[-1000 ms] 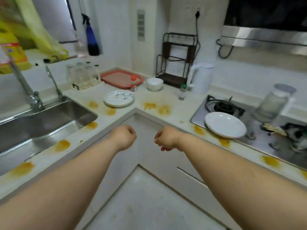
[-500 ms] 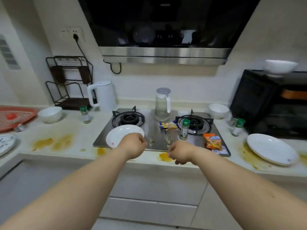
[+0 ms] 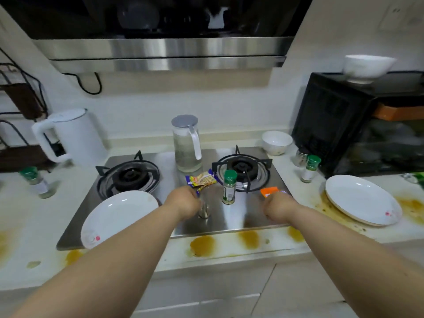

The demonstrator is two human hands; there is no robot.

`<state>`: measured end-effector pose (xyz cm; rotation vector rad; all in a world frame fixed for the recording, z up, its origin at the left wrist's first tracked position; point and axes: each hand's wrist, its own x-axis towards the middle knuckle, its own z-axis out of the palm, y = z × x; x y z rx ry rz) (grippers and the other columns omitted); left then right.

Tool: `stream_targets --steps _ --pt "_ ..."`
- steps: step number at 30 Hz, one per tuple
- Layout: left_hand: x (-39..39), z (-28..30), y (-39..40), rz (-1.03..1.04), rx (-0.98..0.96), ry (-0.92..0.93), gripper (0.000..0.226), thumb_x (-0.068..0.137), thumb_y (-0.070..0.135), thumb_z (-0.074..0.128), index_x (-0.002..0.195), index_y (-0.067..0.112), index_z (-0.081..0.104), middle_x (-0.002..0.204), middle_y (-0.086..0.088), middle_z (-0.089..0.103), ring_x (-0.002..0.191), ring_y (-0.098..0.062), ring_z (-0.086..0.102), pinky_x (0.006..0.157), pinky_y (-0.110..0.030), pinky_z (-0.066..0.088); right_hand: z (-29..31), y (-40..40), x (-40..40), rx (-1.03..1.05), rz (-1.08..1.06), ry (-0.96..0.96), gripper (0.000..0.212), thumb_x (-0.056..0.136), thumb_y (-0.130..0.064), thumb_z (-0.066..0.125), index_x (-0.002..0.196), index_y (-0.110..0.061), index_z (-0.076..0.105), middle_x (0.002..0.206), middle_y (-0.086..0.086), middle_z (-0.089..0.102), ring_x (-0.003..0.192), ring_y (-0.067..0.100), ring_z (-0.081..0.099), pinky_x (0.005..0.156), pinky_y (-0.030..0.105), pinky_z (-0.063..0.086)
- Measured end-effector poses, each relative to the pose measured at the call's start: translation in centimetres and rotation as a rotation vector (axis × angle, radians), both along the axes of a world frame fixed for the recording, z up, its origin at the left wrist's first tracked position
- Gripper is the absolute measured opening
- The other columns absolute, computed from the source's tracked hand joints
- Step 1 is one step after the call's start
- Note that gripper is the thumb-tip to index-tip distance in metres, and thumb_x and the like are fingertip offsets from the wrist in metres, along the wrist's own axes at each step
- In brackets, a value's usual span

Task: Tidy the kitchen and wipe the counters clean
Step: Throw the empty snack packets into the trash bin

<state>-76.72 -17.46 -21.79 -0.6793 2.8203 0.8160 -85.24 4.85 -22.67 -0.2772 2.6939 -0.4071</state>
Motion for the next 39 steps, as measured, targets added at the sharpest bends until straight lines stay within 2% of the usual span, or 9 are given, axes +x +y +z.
stream_targets --steps 3,6,14,19,23,26,29,36,39 --pt "-4.0 -1.1 -1.7 -0.042 -0.045 -0.025 0.032 0.092 0.029 0.049 0.115 0.010 0.060 0.117 -0.013 0.064 0.104 -0.030 0.059 0.081 -0.029 0.045 1.1 -0.3 -2.0 0.048 -0.061 0.048 0.025 0.096 -0.016 0.043 0.077 -0.012 0.058 0.083 0.004 0.056 0.093 0.025 0.051 0.072 0.025 0.042" --pt "-7.8 -3.1 -2.7 -0.050 -0.050 -0.044 0.036 0.093 0.032 0.050 0.123 0.013 0.055 0.123 -0.013 0.061 0.111 -0.032 0.057 0.082 -0.028 0.042 0.4 0.3 -4.4 0.085 -0.125 0.082 0.031 0.094 -0.013 0.047 0.119 -0.006 0.062 0.125 0.012 0.059 0.117 0.028 0.054 0.092 0.028 0.044" --pt "-14.3 -6.7 -4.5 0.051 -0.056 -0.043 0.036 0.092 0.024 0.051 0.126 0.013 0.052 0.127 -0.017 0.054 0.115 -0.037 0.051 0.094 -0.036 0.042 -2.5 0.6 -9.0 0.163 -0.295 -0.097 0.055 0.092 -0.039 0.057 0.133 -0.005 0.043 0.137 0.015 0.049 0.125 0.031 0.049 0.101 0.034 0.041" --pt "-16.0 -9.0 -5.3 0.080 -0.064 -0.082 0.040 0.091 0.025 0.052 0.128 0.011 0.049 0.129 -0.019 0.049 0.118 -0.039 0.047 0.096 -0.041 0.043 -3.6 -0.5 -10.0 0.216 -0.189 -0.204 0.030 0.090 -0.043 0.052 0.094 -0.017 0.066 0.090 0.003 0.065 0.093 0.024 0.064 0.077 0.025 0.046" --pt "-16.6 -9.9 -5.6 0.090 -0.081 -0.105 0.046 0.090 0.031 0.054 0.130 0.009 0.046 0.130 -0.020 0.047 0.120 -0.040 0.047 0.098 -0.042 0.042 -4.0 -0.9 -11.2 0.118 -0.234 -0.223 0.033 0.091 -0.034 0.053 0.061 -0.020 0.058 0.051 -0.010 0.056 0.055 0.009 0.057 0.048 0.013 0.041" --pt "-17.1 -10.2 -5.9 0.093 -0.070 -0.087 0.043 0.091 0.031 0.054 0.127 0.008 0.047 0.128 -0.020 0.048 0.116 -0.039 0.051 0.094 -0.041 0.043 -3.6 -1.4 -11.4 0.048 -0.275 -0.179 0.024 0.091 -0.026 0.057 0.105 -0.010 0.068 0.090 0.002 0.072 0.090 0.021 0.066 0.065 0.019 0.049" --pt "-17.6 -10.1 -6.2 0.129 -0.054 -0.072 0.044 0.095 0.038 0.047 0.125 0.006 0.048 0.127 -0.021 0.051 0.115 -0.038 0.052 0.091 -0.040 0.043 -4.6 -1.5 -12.3 -0.072 -0.382 -0.202 0.035 0.082 -0.013 0.068 0.113 0.000 0.062 0.116 0.016 0.064 0.111 0.032 0.060 0.064 0.026 0.045" --pt "-18.6 -10.6 -6.6 0.139 -0.084 -0.119 0.055 0.087 0.046 0.059 0.123 0.005 0.048 0.126 -0.019 0.053 0.114 -0.035 0.053 0.089 -0.037 0.045 -4.8 -1.7 -13.1 -0.026 -0.371 0.004 0.019 0.087 -0.016 0.056 0.100 -0.003 0.062 0.081 0.008 0.052 0.079 0.025 0.050 0.064 0.025 0.038" --pt "-18.6 -10.9 -6.4 0.099 -0.104 -0.143 0.041 0.081 0.045 0.065 0.102 0.010 0.056 0.115 -0.016 0.060 0.106 -0.033 0.057 0.080 -0.033 0.045 -5.1 -1.8 -13.0 -0.074 -0.387 0.025 0.015 0.081 -0.020 0.062 0.085 -0.009 0.053 0.068 0.003 0.047 0.076 0.026 0.049 0.058 0.025 0.033"
